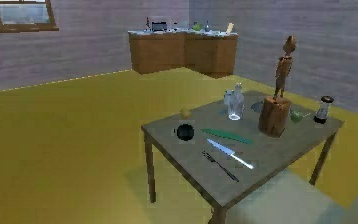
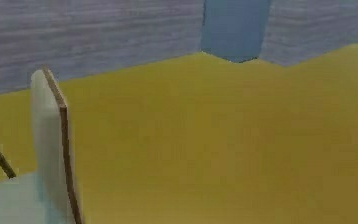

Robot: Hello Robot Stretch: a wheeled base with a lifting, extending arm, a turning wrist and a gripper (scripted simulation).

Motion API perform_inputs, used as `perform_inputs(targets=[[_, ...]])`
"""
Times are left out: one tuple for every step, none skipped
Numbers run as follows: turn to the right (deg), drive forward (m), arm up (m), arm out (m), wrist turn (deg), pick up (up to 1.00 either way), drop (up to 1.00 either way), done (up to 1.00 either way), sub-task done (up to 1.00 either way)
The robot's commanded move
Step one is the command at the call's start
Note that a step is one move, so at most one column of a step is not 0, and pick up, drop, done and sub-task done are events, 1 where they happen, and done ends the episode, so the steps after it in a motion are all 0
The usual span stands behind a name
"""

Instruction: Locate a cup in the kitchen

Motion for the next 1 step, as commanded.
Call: perform_inputs(targets=[[0.0,0.00,0.00,0.00,0.0,0.00,0.00,1.00,0.00]])
